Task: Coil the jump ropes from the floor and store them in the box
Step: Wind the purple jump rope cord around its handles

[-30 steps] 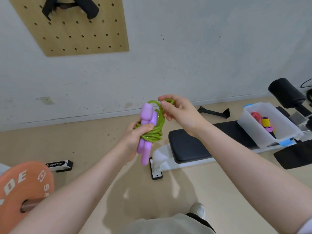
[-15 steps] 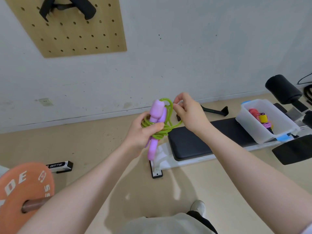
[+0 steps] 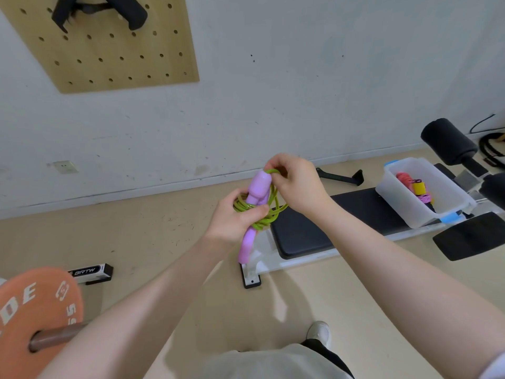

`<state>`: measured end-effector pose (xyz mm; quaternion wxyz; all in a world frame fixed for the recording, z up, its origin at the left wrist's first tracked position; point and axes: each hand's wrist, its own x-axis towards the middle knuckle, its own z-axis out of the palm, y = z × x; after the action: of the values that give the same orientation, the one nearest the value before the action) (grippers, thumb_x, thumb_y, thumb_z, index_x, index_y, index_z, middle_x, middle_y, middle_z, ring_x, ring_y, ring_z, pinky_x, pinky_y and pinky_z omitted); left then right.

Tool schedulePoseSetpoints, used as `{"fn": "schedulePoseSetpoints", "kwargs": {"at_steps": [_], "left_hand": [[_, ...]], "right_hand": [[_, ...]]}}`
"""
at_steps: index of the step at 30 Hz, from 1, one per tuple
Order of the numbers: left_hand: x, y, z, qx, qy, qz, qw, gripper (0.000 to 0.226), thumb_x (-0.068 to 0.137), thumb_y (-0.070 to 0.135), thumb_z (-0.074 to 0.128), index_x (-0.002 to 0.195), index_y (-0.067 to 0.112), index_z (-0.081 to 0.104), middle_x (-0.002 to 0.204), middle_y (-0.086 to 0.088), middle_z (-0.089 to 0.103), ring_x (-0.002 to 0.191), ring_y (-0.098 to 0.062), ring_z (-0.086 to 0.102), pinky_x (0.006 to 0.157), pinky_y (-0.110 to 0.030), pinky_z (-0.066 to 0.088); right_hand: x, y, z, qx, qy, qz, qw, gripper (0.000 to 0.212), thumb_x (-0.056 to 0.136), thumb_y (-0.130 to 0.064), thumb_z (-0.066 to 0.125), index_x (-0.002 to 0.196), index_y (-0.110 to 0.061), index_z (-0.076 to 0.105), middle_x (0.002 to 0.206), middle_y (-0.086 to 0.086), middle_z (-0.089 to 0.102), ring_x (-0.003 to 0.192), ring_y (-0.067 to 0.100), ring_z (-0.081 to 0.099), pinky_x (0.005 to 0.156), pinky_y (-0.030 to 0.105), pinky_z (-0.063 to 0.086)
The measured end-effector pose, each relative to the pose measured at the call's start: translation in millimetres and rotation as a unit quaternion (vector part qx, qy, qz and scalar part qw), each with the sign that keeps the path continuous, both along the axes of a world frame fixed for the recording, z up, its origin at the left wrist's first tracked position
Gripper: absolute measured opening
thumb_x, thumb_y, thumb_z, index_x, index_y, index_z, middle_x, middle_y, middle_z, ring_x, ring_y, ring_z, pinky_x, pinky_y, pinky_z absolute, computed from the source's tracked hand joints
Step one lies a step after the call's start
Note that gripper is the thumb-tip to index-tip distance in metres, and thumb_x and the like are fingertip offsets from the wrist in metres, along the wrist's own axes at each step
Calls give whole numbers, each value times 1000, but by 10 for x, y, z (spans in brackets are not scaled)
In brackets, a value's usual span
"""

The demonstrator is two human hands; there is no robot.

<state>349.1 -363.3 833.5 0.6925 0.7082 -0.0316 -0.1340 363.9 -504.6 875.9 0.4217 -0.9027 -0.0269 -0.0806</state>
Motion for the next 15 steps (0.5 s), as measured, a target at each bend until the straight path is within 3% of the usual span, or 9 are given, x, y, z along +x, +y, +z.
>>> {"fn": "schedulePoseSetpoints", "kwargs": {"at_steps": [2,5,9,11,13,15], "left_hand": [[18,-9,12,3,-3,13,1000,23,70,16,71,90,23,62,76,3,67,70,-13,66,62,-23,51],[66,7,6,16,-24,51,998,22,74,13,72,87,27,60,78,5,66,74,-13,65,68,-23,53],[86,80,-46,54,-48,92,993,26,76,13,71,84,34,58,76,9,65,70,-10,62,68,-24,51],[98,121,-70,69,-48,99,992,27,75,15,71,83,36,57,75,10,65,72,-12,62,71,-27,51],[111,155,-85,79,-45,98,991,26,75,15,72,83,36,57,73,10,64,70,-11,62,67,-25,48],[124,185,-87,88,-43,96,991,25,75,16,72,84,34,57,72,10,63,68,-8,61,63,-21,44]], "right_hand": [[6,49,9,69,-3,-32,997,33,84,2,46,110,-16,55,77,-8,57,74,15,53,69,27,41],[48,117,-37,58,-25,-44,997,40,84,0,49,121,-16,53,89,-6,54,77,12,51,73,20,40],[98,153,-93,36,-25,-38,998,29,83,-4,57,110,-13,59,76,-11,51,69,5,49,68,15,40],[102,158,-125,82,5,-24,996,24,83,-6,59,103,-19,58,74,-14,52,71,4,51,72,15,42],[126,163,-144,156,62,-18,986,23,85,-8,60,102,-21,54,79,-7,56,79,11,53,78,24,43],[142,164,-164,193,113,-12,975,22,86,-10,61,103,-19,53,90,3,56,84,15,53,76,24,42]]}}
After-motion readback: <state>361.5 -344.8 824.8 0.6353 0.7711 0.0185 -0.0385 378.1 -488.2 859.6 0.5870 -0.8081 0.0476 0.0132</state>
